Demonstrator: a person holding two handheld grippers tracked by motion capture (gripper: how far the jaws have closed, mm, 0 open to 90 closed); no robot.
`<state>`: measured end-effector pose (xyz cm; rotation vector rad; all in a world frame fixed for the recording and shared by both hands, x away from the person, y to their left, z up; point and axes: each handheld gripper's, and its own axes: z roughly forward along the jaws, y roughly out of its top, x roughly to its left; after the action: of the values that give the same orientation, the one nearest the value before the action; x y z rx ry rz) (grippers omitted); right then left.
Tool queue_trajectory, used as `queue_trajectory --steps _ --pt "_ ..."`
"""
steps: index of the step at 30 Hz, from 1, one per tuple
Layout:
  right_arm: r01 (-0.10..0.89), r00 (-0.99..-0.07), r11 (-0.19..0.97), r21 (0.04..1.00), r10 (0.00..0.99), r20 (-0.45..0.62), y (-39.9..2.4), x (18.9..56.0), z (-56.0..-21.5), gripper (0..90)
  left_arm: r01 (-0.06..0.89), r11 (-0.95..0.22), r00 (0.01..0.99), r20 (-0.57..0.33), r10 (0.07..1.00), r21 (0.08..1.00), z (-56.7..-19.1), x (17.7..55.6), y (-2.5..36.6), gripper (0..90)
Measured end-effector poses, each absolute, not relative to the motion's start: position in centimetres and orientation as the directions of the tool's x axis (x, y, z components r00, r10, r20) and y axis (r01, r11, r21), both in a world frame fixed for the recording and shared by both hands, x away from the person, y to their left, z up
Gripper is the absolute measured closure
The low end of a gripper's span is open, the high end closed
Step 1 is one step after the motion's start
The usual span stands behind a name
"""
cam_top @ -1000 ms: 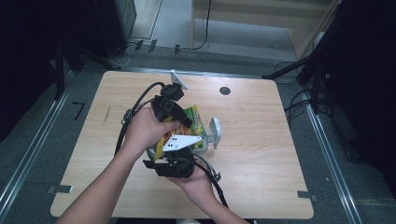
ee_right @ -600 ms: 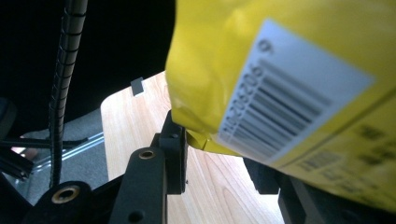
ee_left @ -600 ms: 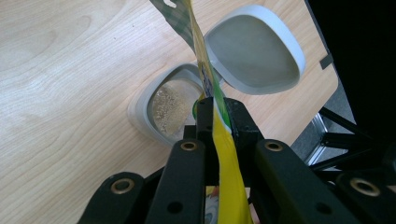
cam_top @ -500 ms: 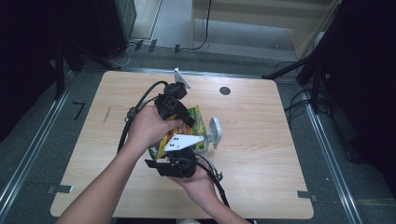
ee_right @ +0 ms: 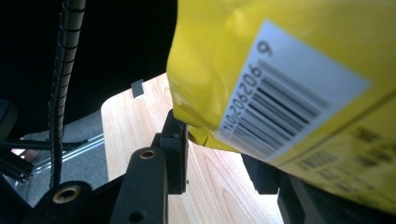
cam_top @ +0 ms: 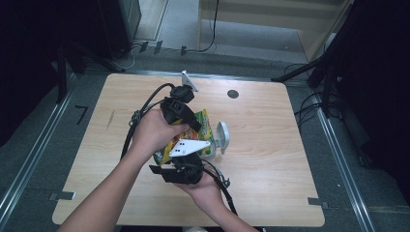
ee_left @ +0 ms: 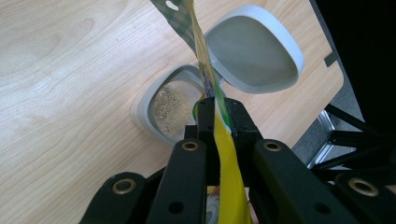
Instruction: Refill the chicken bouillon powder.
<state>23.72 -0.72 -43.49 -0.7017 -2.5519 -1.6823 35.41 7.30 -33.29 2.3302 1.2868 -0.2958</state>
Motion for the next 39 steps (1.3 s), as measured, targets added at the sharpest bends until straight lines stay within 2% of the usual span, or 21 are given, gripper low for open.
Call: queue_trajectory --steps 39 --pt "0.384 -0.891 0.317 0.867 0.374 0.258 0.4 24.5 -43.6 65.6 0.858 -0.442 0.513 -0.395 0.762 0.263 -33.2 36.1 7.9 87.2"
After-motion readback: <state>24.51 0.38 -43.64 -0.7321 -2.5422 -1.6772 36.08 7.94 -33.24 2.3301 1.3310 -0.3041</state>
